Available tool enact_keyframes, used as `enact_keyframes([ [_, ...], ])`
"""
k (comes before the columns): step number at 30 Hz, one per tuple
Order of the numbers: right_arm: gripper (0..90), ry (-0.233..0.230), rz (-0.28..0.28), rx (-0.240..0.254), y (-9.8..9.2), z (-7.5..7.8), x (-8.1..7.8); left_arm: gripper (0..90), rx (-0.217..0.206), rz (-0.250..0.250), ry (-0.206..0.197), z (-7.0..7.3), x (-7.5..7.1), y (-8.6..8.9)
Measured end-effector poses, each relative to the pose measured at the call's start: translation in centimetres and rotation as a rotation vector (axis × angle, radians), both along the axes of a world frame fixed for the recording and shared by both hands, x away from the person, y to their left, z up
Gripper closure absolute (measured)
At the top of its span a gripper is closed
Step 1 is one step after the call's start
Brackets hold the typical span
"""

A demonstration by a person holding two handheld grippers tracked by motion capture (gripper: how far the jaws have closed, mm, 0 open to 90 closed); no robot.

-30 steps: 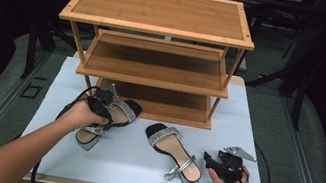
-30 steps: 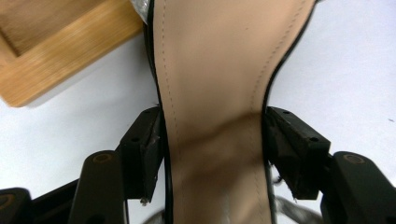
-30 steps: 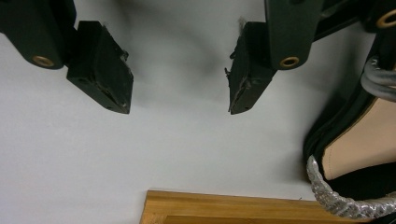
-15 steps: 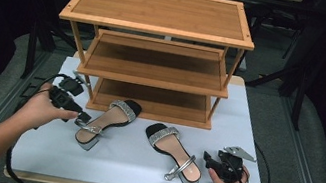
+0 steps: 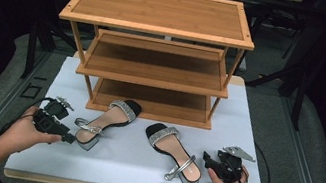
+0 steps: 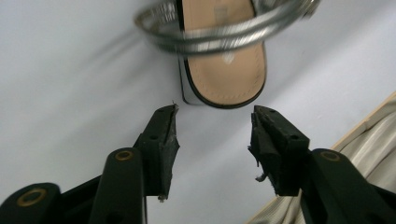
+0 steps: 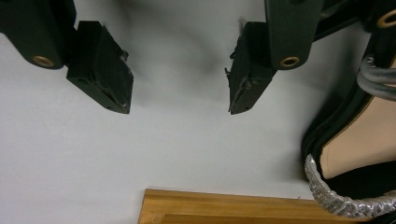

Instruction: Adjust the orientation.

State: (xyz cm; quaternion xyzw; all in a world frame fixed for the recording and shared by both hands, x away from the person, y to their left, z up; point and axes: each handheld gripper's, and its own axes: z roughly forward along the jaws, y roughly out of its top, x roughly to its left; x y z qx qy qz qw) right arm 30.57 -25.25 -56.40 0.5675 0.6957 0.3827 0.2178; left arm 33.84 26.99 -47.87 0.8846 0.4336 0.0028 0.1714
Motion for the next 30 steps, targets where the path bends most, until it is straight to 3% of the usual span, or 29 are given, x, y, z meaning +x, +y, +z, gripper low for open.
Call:
enact_keyframes([
  [1, 39.5, 0.001, -0.002, 0.002, 0.0, 0.0, 0.0, 55.2, 0.007, -0.030, -0.007, -0.9, 0.1, 0.0],
  [4, 39.5, 0.001, 0.000, 0.000, 0.0, 0.0, 0.0, 62.8, 0.026, -0.042, -0.021, -1.8, 0.2, 0.1],
  [13, 39.5, 0.001, -0.004, -0.003, 0.0, 0.0, 0.0, 71.6, 0.019, -0.067, -0.035, -2.0, 0.2, -0.2],
  [19, 39.6, 0.001, -0.006, -0.002, 0.0, 0.0, 0.0, 69.6, -0.003, -0.063, -0.051, -1.4, 0.0, -0.4],
  [26, 39.6, 0.001, -0.008, -0.004, 0.0, 0.0, 0.0, 58.5, -0.074, -0.061, -0.127, -0.5, -0.4, -1.2],
  [30, 39.6, 0.000, -0.009, 0.001, 0.0, 0.0, 0.0, 57.2, -0.094, -0.072, -0.122, -0.7, -0.2, -1.8],
])
